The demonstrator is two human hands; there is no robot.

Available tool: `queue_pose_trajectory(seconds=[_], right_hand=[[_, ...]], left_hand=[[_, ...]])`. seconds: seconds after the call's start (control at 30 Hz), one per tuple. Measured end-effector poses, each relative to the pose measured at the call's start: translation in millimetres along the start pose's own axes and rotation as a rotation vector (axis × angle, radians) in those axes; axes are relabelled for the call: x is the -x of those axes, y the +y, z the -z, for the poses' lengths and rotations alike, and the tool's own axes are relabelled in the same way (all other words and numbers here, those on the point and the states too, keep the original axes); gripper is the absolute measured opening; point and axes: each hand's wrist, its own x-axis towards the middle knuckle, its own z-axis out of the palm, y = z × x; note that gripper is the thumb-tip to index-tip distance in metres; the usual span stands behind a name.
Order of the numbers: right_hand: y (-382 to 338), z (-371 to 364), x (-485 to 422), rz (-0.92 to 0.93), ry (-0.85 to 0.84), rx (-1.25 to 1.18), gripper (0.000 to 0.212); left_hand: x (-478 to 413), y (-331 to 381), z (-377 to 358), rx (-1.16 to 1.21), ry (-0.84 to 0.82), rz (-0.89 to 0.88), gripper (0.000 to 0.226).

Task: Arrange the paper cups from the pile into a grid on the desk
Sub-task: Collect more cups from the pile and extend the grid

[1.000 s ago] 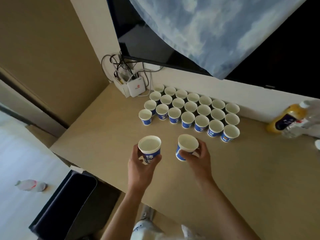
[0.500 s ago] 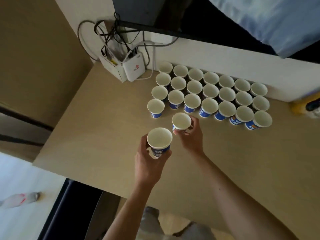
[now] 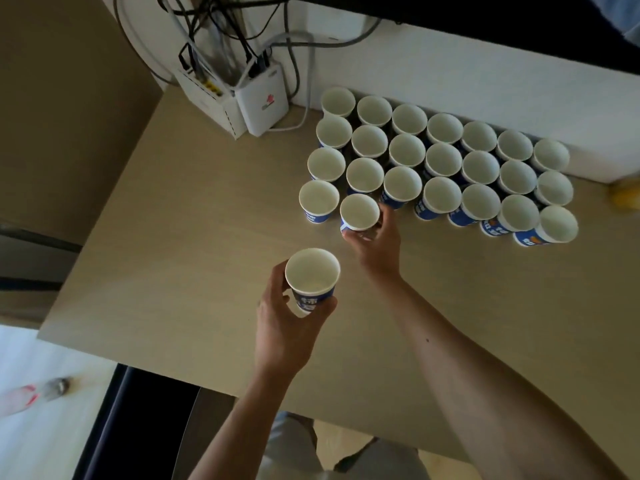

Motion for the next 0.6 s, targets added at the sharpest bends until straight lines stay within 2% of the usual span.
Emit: queue_pose_trajectory(seconds=[0.33,0.53,0.6], right_hand=[[14,-9,-7,0.051,0.033,0.032,0.063],[16,-1,-3,-0.039,0.005,0.045,0.074],[19,11,9,-0.108,0.055,0.052,0.076]], left_hand=[[-9,-5,-2,0.014,-0.001,0.009,0.062],[-7,-4,-5,0.008,-0.003,0.017,0.062],[-7,-3,-8,0.010,-0.011,0.013,0.064]])
